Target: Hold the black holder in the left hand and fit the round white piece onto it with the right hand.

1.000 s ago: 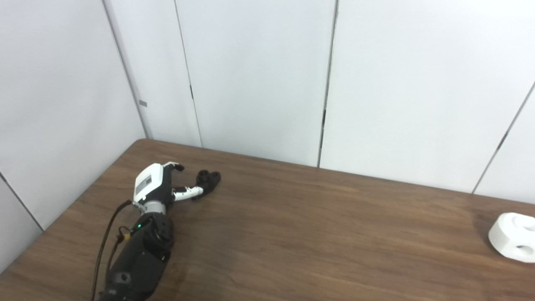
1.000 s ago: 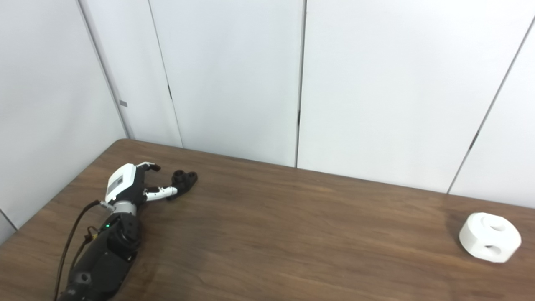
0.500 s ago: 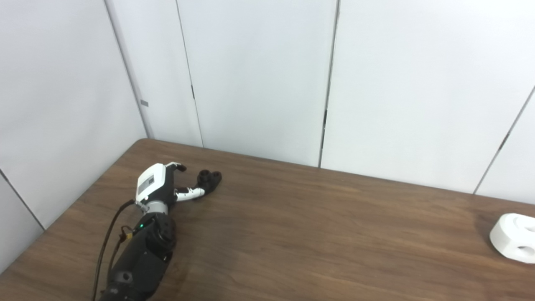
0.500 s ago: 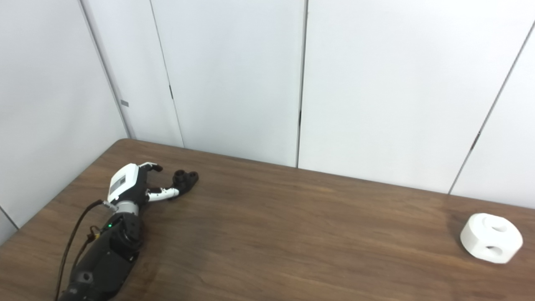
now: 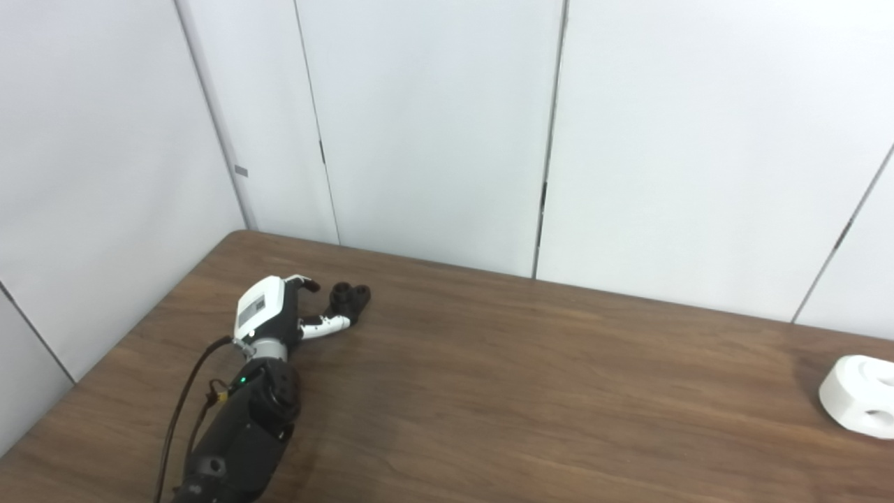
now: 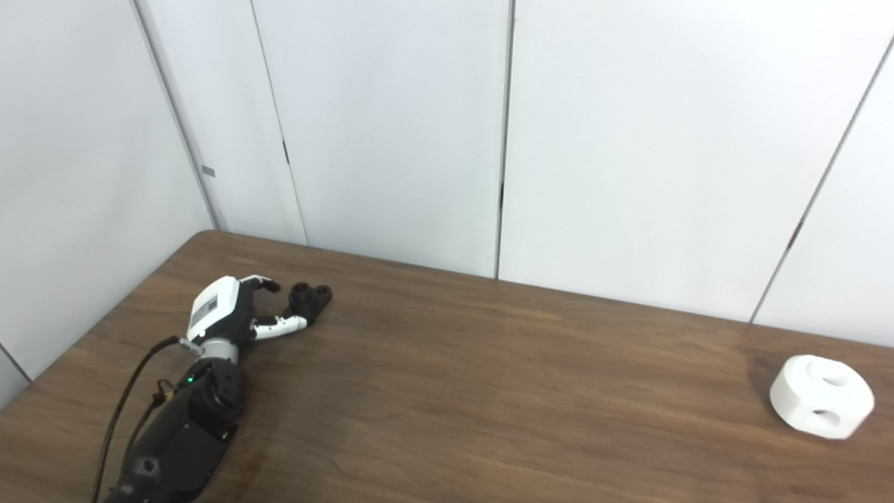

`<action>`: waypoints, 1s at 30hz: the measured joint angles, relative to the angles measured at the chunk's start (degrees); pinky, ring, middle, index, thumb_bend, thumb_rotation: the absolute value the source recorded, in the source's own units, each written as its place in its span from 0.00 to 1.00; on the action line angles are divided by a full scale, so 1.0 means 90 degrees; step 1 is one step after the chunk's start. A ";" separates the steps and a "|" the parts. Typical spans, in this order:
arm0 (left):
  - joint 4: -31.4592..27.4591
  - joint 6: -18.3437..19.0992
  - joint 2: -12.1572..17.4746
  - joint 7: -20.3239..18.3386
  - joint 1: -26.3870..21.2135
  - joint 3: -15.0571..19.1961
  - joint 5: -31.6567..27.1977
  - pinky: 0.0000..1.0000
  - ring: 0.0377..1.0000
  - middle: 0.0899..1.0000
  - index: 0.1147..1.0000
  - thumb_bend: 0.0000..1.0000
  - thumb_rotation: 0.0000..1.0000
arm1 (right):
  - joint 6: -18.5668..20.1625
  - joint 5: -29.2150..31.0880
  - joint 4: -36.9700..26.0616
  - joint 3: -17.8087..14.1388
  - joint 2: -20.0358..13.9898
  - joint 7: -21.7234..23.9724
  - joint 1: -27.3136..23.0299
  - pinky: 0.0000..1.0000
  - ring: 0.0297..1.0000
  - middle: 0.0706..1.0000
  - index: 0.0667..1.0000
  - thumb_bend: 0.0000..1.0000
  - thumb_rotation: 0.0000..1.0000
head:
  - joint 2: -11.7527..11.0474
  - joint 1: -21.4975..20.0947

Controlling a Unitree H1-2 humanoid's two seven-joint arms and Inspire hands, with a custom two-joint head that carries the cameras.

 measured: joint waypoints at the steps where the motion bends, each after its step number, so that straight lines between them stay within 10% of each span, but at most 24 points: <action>1: 0.0001 0.0001 0.0000 0.0000 0.0000 -0.0014 0.0000 0.83 0.90 0.85 0.70 0.95 0.41 | 0.0000 0.0000 0.0000 -0.0001 0.0000 0.0000 0.0000 1.00 1.00 1.00 1.00 0.66 1.00 | 0.0019 0.0000; 30: 0.0374 0.0042 0.0144 0.0020 -0.0087 -0.0556 0.0165 0.98 0.95 0.88 0.64 0.93 0.36 | 0.0111 -0.0085 -0.0138 -0.0041 0.0016 -0.0038 0.0032 1.00 1.00 0.99 1.00 0.66 1.00 | 0.0137 0.0010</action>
